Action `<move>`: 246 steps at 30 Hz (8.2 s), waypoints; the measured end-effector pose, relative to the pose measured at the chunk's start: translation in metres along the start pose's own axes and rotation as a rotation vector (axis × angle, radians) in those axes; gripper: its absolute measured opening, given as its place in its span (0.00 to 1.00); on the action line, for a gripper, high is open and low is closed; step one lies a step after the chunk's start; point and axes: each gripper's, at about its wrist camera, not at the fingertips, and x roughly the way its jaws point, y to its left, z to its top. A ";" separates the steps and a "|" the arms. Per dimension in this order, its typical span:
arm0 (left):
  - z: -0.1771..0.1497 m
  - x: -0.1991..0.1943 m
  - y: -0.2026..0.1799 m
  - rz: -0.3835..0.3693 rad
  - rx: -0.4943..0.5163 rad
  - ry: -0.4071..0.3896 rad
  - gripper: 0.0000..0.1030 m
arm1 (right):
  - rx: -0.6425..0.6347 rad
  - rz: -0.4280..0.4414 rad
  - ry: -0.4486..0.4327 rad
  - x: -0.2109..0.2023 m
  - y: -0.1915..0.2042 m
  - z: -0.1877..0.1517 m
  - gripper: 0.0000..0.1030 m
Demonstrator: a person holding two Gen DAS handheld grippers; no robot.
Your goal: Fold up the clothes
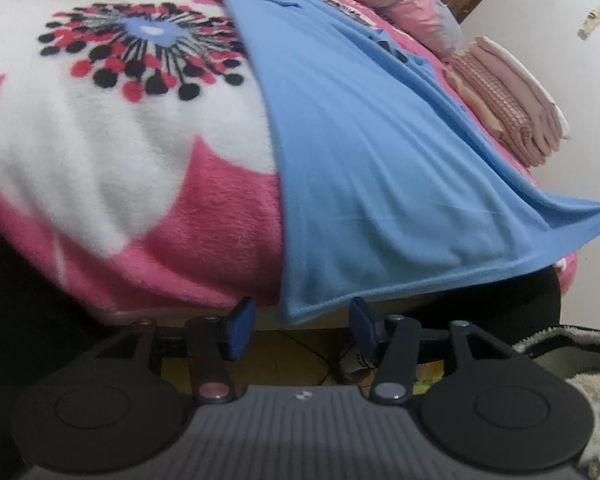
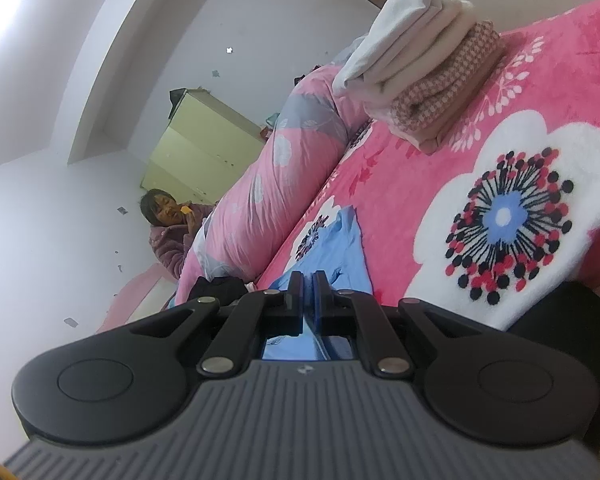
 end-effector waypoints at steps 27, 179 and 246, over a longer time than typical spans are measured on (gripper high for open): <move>0.022 -0.090 0.013 -0.358 -0.120 -0.422 0.03 | -0.049 0.022 -0.038 0.005 0.015 0.015 0.03; 0.136 -0.038 0.037 0.113 0.043 -0.469 0.37 | -0.818 -0.040 0.404 0.218 0.168 -0.057 0.17; 0.215 0.017 0.069 0.123 -0.010 -0.356 0.46 | -0.347 -0.191 0.326 0.308 -0.023 0.058 0.41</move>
